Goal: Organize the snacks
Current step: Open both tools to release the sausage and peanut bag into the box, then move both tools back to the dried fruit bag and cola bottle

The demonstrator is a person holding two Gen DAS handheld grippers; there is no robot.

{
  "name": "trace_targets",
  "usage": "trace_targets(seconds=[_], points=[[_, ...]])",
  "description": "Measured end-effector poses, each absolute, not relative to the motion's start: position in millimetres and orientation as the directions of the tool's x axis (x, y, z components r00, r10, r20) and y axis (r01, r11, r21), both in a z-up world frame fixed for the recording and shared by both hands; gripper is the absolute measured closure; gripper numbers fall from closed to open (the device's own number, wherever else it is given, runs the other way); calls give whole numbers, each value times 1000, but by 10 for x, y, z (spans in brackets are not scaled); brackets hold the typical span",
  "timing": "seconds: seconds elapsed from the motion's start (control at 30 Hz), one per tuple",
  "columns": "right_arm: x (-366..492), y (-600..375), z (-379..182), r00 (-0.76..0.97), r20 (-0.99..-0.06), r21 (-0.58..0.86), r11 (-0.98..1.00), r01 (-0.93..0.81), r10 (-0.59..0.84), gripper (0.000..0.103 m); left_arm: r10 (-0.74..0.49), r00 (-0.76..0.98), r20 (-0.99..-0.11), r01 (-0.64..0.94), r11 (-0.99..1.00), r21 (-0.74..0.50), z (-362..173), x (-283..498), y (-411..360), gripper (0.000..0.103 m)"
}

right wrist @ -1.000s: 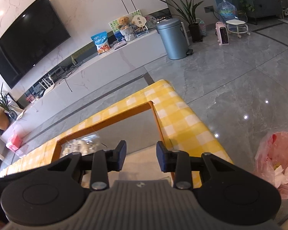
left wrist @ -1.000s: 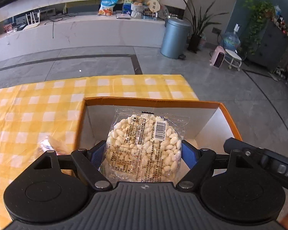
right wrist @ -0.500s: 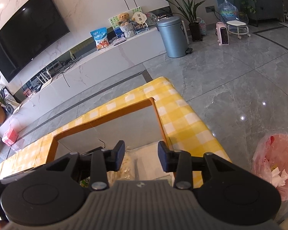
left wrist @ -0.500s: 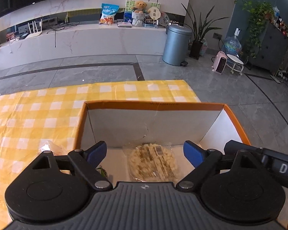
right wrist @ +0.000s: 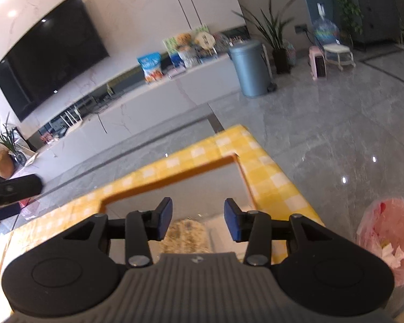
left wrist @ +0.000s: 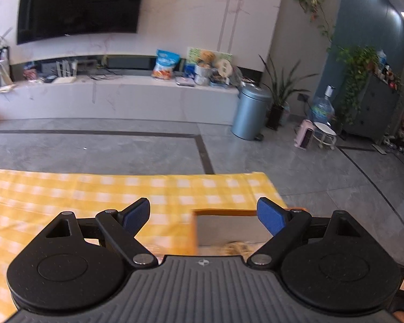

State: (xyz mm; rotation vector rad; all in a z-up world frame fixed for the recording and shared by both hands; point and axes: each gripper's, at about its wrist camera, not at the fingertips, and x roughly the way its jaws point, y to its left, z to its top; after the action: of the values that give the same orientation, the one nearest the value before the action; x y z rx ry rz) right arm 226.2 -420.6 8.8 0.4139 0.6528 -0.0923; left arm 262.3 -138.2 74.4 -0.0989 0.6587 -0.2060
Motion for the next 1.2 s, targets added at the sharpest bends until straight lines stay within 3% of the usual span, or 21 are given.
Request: trace_targets(seconds=[0.2,0.4,0.5,0.63,0.8,0.97,1.0,1.03,1.1,1.17,1.2], points=[[1961,-3850,376,833,-542,366,923,119,108,61,-179,775,-606,160,983,-86,887,2364,-905,0],[1455,-3250,652,868,-473,341,940,23,150,61,-196,743,-641,124,980,-155,624,2214,-362,0],[1184,-2948,587,856,-497,316,948,28,141,62,-231,714,-661,185,973,-140,324,2172,-259,0],[964,-2724,361,847,-524,249,967,53,88,62,-147,751,-644,158,987,-42,-53,1950,-415,0],[1068,-2866,210,839,-543,239,953,186,-27,62,-252,730,-636,272,960,-68,-427,1912,-771,1],[1044,-3114,121,841,-536,268,928,258,-78,62,-236,747,-621,312,950,15,-729,2064,-1093,10],[1041,-3157,105,841,-536,273,926,259,-77,62,-225,752,-620,311,950,32,-775,2092,-1144,23],[1037,-3191,86,840,-538,278,924,264,-77,61,-211,753,-624,310,949,53,-816,2126,-1187,26],[1035,-3242,50,838,-542,292,919,264,-68,61,-162,756,-635,286,953,97,-912,2189,-1212,27],[1023,-3270,27,838,-544,310,916,255,-50,61,-159,746,-647,275,958,83,-983,2234,-1171,28],[1016,-3282,22,840,-542,318,915,250,-41,61,-168,744,-646,273,960,66,-994,2250,-1150,36]])
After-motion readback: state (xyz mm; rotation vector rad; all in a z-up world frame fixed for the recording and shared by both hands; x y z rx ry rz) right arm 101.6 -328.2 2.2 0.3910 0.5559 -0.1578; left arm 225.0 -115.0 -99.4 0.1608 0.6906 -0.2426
